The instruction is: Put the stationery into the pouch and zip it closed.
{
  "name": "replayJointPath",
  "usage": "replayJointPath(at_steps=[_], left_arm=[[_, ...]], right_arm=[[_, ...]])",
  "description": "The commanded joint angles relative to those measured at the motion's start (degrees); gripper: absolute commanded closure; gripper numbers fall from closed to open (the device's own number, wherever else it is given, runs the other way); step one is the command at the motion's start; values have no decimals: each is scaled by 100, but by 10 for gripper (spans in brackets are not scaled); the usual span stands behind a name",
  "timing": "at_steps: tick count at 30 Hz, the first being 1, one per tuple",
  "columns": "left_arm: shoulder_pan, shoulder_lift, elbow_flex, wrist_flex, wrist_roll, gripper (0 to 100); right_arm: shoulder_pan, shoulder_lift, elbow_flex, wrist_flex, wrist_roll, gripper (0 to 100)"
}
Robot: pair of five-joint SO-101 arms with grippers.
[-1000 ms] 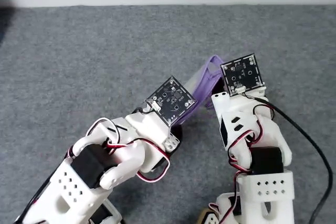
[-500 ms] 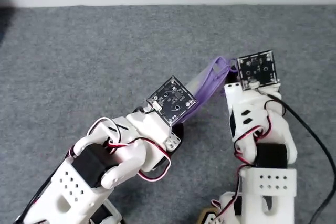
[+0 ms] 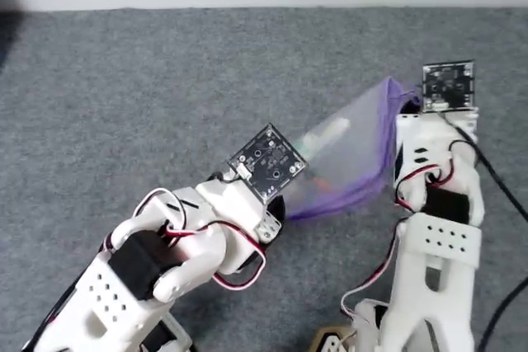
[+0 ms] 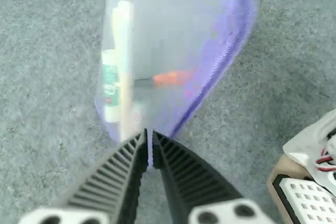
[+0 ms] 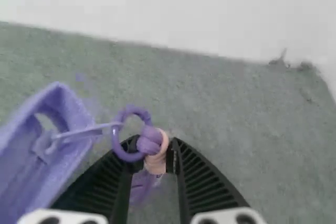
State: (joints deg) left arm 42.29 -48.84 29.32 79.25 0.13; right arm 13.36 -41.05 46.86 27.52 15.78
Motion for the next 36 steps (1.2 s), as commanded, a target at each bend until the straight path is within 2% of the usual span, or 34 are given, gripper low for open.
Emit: replayJointPath(at_steps=[1,6,10,17,22,28,33,36], left_arm=[[-26,-105,-66,0,-44,988],[-26,-105,-75,-35,-35,986],[-53,-105,-84,0,-18,963],[-967,-114,-356,97,747,799],[-1486,-114,-497,316,774,786],[-1969,-211,-664,492,774,786],[-2268,-624,-664,536,782,786],[-2470,-756,-664,712,782,786]], right_arm=[[40,-57,-97,-66,-35,991],[-75,-295,-141,22,26,991],[-136,-541,-141,585,273,991],[-22,-963,-114,1859,352,991],[215,-1077,158,2563,905,991],[391,-1077,809,2747,1459,991],[-523,-1077,1248,2703,1495,991],[-1385,-1068,1336,2527,1081,991]])
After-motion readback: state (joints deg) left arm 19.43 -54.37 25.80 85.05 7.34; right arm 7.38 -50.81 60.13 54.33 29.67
